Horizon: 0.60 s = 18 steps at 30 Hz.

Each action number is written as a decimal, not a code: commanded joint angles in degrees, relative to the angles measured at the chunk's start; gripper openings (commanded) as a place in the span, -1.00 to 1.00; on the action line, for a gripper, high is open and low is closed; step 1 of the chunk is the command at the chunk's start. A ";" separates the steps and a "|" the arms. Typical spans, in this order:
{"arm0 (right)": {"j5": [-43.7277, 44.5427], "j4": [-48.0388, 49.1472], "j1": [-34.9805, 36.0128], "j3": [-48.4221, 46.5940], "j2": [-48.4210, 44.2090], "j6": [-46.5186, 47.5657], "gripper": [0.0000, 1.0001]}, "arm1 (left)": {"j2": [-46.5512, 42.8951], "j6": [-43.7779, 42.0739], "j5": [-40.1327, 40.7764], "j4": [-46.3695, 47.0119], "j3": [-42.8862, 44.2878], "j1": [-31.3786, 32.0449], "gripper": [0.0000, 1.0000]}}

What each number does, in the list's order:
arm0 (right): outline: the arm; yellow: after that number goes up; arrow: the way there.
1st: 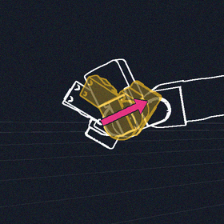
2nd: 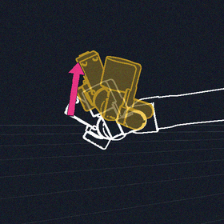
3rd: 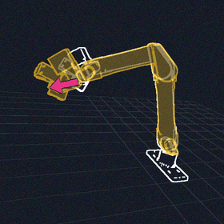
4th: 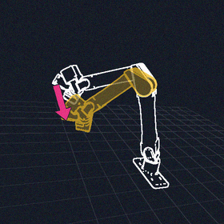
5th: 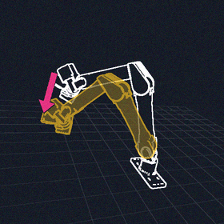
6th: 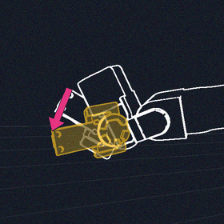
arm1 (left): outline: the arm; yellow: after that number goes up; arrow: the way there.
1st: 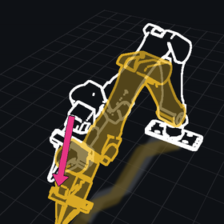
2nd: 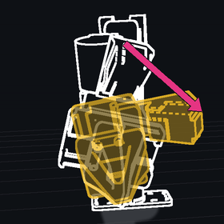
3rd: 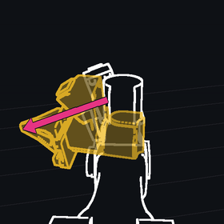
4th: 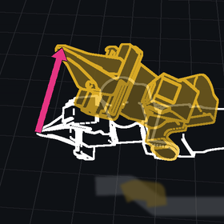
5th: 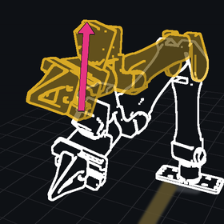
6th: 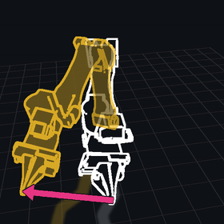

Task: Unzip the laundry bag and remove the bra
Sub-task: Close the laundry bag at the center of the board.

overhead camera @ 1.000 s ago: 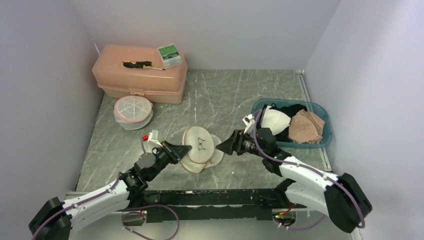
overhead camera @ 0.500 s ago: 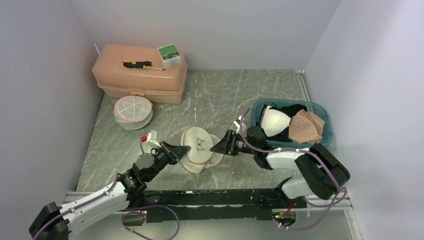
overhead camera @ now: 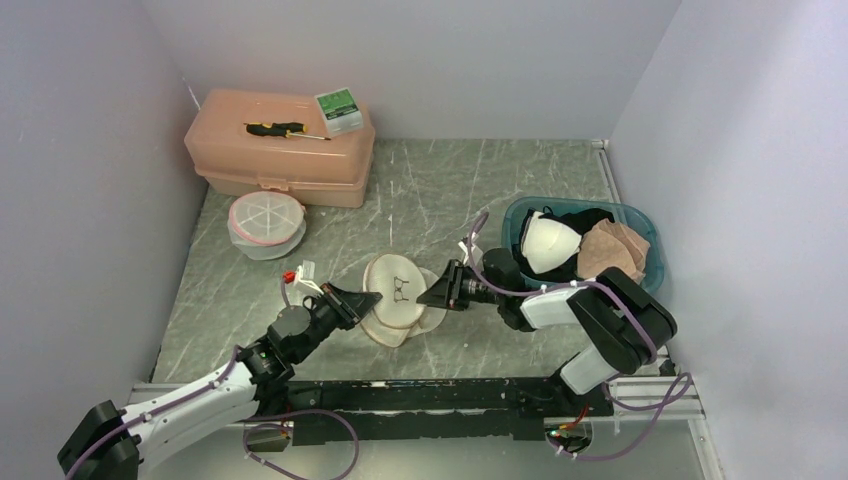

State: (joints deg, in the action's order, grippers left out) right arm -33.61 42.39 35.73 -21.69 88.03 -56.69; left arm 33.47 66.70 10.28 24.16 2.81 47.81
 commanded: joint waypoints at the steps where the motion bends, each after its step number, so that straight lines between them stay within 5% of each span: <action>1: 0.31 2.45 0.36 -2.17 -0.91 0.86 -0.51 | -1.13 -0.12 -1.15 0.18 0.18 -0.20 -0.95; 4: 2.44 -1.90 0.33 -2.53 -4.18 3.62 -1.00 | -2.66 0.39 -1.18 -4.04 0.67 -0.19 -0.95; 11: 13.45 -26.15 0.36 -5.66 -15.86 15.07 -1.00 | -3.46 -2.23 1.70 -23.21 8.03 -0.20 -0.95; 18: 21.64 -37.48 0.48 -6.25 -20.92 18.14 -1.00 | 5.53 -2.85 3.77 -33.18 14.52 -0.20 -0.95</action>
State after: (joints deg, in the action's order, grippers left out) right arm -23.57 15.66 37.69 -27.24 68.84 -43.68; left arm 34.61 65.63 10.35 1.67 14.44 48.05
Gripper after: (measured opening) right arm 0.045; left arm 0.056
